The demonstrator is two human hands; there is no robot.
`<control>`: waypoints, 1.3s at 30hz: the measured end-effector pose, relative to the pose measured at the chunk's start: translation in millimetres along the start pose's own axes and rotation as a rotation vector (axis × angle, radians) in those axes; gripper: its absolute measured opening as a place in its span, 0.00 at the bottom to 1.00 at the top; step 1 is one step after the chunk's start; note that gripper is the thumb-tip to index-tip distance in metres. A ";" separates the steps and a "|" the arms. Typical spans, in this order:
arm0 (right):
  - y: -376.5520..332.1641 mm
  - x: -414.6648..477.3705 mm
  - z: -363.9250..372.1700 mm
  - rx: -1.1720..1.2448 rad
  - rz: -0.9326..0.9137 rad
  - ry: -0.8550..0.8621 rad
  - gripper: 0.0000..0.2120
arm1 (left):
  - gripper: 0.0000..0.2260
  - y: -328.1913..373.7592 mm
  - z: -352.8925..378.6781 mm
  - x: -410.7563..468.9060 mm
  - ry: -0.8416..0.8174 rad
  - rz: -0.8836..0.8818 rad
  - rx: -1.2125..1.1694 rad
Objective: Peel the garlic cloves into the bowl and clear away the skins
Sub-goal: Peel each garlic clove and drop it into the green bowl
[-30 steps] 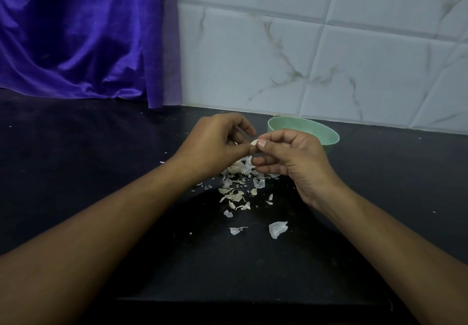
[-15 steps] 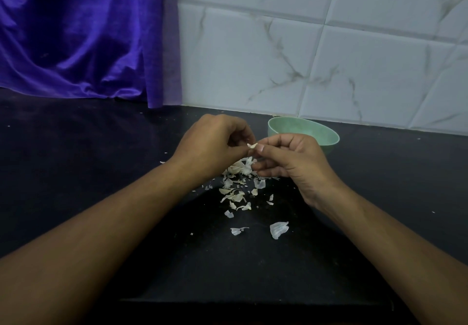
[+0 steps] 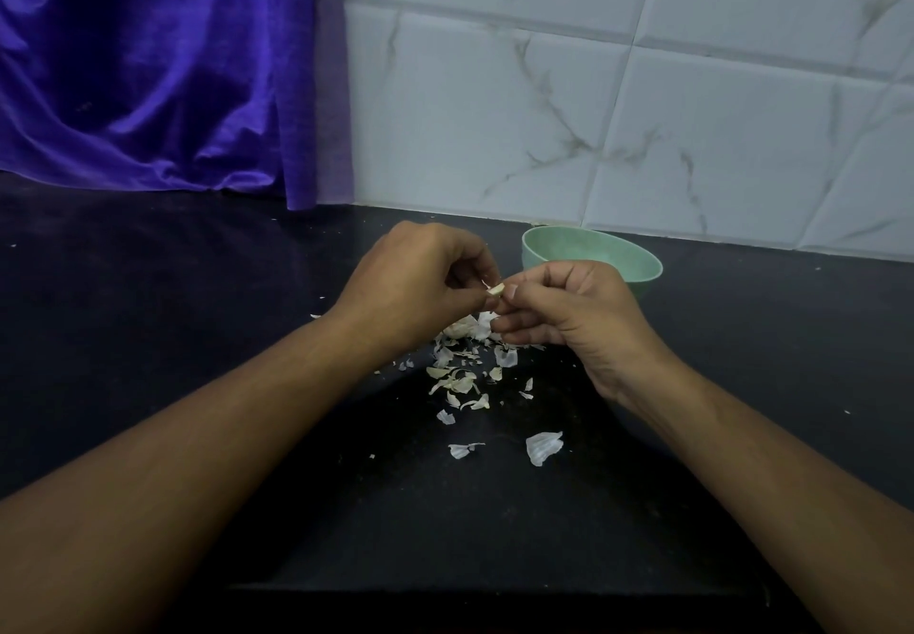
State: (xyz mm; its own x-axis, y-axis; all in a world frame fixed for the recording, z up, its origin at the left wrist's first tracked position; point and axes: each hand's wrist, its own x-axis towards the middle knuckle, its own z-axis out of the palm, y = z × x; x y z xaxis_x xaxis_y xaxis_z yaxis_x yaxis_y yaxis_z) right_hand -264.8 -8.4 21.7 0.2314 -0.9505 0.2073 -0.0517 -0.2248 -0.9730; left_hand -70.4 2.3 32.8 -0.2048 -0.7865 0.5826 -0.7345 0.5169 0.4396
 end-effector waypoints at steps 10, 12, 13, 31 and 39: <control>-4.4 1.7 2.2 0.144 0.046 0.003 0.04 | 0.09 4.7 2.5 -0.5 0.023 -0.039 -0.168; -6.1 2.0 1.9 0.172 0.055 -0.010 0.04 | 0.08 5.9 3.2 -0.6 0.035 -0.051 -0.226; -6.8 2.1 1.4 0.181 0.057 -0.020 0.06 | 0.08 6.2 3.8 -0.6 0.032 -0.059 -0.256; -5.2 -2.1 -1.6 -0.057 -0.066 -0.048 0.06 | 0.08 2.7 0.7 2.4 -0.026 -0.211 -0.594; -9.5 -1.9 -2.0 0.126 -0.031 -0.008 0.06 | 0.09 4.7 3.3 -0.7 0.001 -0.018 -0.299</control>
State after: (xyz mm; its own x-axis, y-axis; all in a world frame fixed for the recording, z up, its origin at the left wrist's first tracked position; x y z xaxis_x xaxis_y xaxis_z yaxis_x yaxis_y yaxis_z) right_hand -266.7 -4.9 30.8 0.2390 -0.9416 0.2371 0.0781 -0.2247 -0.9713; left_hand -75.9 4.2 32.3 -0.1926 -0.7962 0.5736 -0.5144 0.5797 0.6319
